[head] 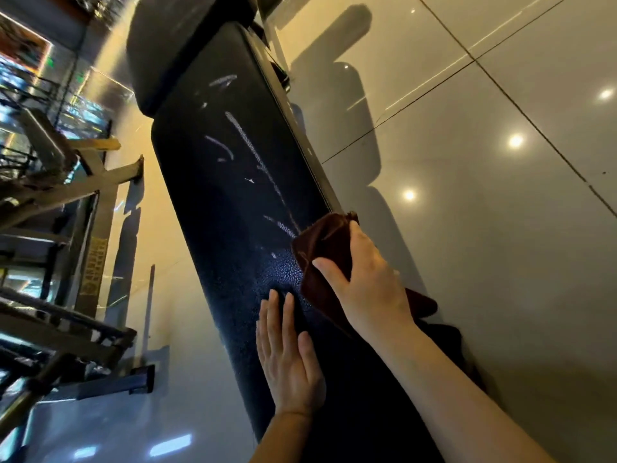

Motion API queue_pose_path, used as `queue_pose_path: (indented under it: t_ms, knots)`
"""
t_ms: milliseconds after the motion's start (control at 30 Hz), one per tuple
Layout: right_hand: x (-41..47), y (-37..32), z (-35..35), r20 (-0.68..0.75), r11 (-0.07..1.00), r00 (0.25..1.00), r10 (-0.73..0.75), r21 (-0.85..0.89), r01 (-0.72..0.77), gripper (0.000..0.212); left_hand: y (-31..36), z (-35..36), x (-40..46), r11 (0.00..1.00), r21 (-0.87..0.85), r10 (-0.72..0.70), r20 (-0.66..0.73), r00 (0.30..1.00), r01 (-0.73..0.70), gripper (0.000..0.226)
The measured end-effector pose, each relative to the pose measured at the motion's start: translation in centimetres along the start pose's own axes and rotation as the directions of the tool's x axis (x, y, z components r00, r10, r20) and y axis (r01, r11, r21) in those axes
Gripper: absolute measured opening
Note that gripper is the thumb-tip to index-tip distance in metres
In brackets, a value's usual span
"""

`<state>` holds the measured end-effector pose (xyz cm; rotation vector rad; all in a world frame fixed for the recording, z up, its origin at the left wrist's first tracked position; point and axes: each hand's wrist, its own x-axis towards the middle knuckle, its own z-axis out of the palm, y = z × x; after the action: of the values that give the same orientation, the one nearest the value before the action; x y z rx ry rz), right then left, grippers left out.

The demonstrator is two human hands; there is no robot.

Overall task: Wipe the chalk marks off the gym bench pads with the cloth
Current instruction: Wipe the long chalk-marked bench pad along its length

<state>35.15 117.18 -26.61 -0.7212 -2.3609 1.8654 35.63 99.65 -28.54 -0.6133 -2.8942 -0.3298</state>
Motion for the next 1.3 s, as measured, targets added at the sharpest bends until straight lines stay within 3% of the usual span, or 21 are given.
queue_pose_path:
  t_ms: [400,533,767,967,1133,1300]
  knots:
    - [-13.7,6.4,1.3,-0.05,0.992,0.99,0.129,0.005,-0.129,0.09,0.2,0.4,0.0,1.0,-0.016,-0.012,-0.054,0.998,0.011,0.051]
    - [-17.2,7.9,3.1,-0.193,0.981,0.962,0.192,0.043,-0.187,0.077,0.1,0.3,0.0,0.999,-0.036,0.013,-0.074,0.997,-0.016,0.053]
    - [-17.3,8.3,3.9,-0.297,0.969,0.923,0.244,0.037,-0.244,0.084,-0.3,0.7,0.0,0.999,-0.022,0.045,-0.097,0.994,-0.048,0.056]
    - [-14.8,6.6,3.1,-0.222,0.96,0.936,0.274,0.007,-0.28,0.102,-0.1,0.5,-0.2,0.999,-0.037,0.027,-0.089,0.996,-0.031,0.054]
    - [-10.6,3.6,1.9,-0.179,0.981,0.965,0.19,-0.014,-0.196,0.086,-0.3,0.7,-0.2,0.998,-0.044,0.047,-0.105,0.993,-0.052,0.052]
    - [-4.3,1.3,1.5,-0.251,0.999,0.968,-0.005,-0.05,-0.008,0.072,-0.6,0.6,-0.4,0.999,-0.015,0.042,-0.098,0.994,-0.044,0.049]
